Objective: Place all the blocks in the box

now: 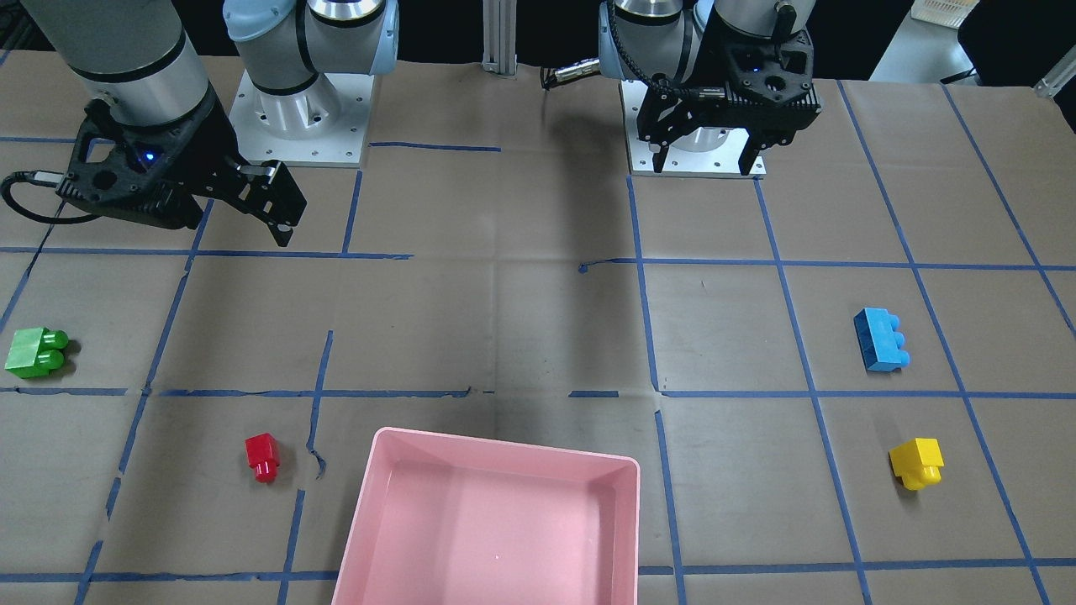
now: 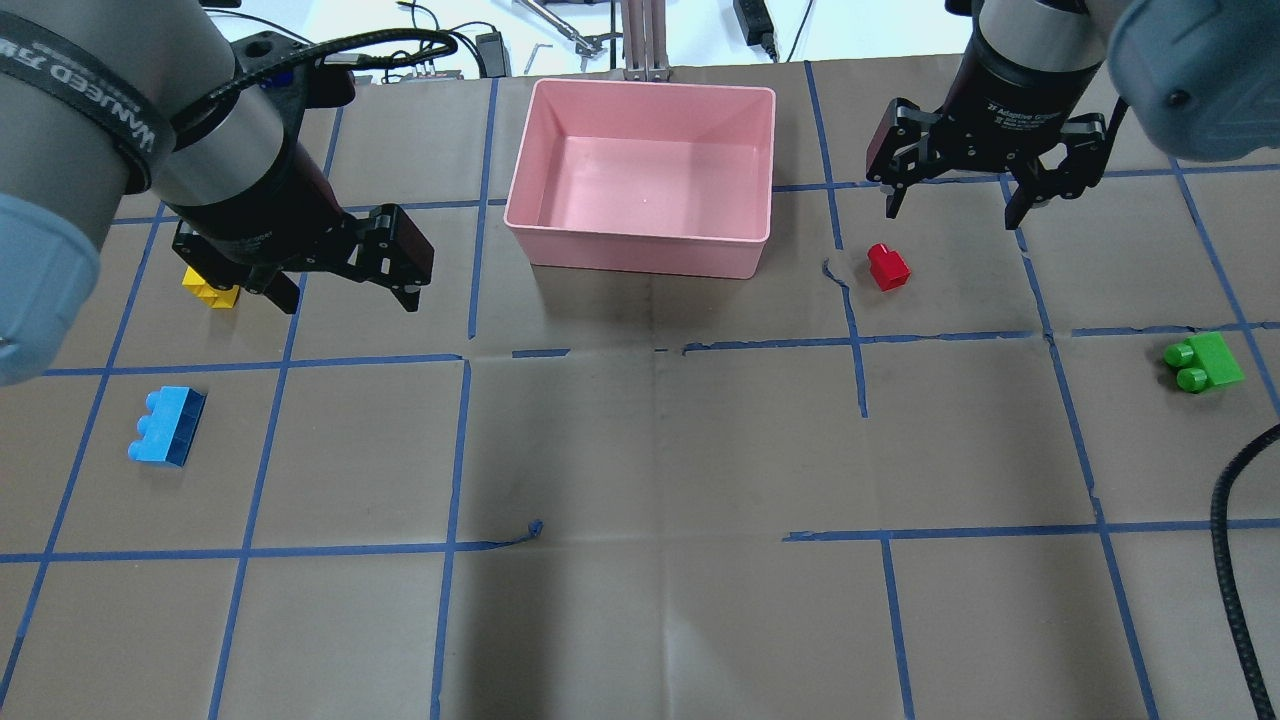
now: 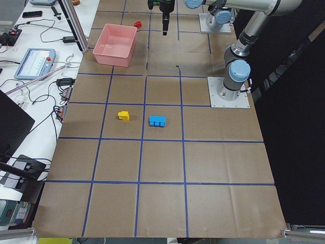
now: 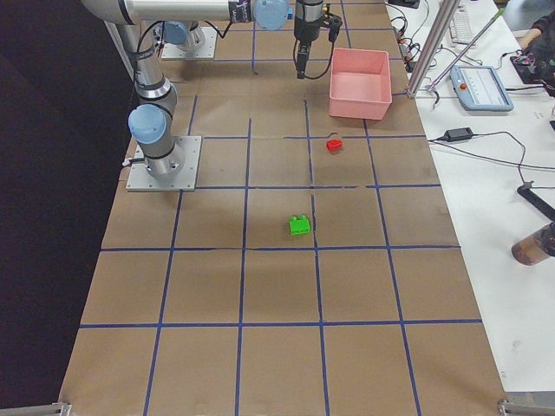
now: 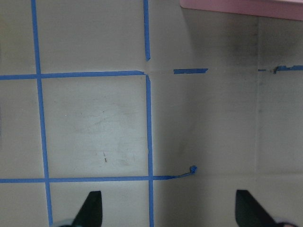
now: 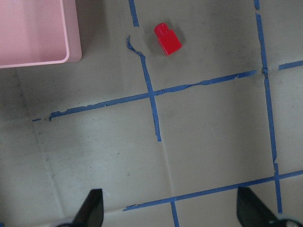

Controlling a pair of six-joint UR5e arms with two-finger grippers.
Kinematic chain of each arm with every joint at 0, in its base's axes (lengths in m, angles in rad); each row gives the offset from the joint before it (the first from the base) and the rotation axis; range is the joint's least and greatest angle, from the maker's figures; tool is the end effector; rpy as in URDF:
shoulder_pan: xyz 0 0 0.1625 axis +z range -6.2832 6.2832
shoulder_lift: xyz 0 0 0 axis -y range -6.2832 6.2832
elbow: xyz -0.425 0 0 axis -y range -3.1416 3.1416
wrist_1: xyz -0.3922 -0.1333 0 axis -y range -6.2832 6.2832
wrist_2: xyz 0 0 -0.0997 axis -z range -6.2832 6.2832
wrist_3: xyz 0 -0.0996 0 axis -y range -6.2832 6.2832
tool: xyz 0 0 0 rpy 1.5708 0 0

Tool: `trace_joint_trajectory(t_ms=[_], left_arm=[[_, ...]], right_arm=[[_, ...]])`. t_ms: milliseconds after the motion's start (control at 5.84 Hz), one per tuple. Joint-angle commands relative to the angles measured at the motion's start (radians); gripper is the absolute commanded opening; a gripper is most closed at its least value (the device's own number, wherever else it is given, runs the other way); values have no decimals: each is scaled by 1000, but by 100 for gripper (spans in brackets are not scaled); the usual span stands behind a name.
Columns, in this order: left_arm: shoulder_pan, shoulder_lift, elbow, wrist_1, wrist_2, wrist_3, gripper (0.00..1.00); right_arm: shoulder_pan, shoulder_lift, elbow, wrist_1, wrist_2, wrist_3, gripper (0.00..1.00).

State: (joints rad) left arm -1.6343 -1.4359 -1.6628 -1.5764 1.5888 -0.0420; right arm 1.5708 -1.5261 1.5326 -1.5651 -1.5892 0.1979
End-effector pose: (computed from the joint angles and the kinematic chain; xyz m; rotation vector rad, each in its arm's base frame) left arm -0.1590 -0.4288 0.5047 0.0331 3.1248 -0.0597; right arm 0.1315 -0.5097 0.4837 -0.3082 -3.1068 -0.0161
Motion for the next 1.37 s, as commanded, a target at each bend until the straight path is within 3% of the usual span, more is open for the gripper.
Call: trace_joint_trajectory(t_ms=[0, 1198], left_arm=[[-1, 0, 0, -2, 3, 7, 100], [27, -8, -3, -11, 16, 40, 100]], right_arm=[[0, 0, 0, 0, 0, 0, 100], [-21, 4, 1, -6, 9, 0, 100]])
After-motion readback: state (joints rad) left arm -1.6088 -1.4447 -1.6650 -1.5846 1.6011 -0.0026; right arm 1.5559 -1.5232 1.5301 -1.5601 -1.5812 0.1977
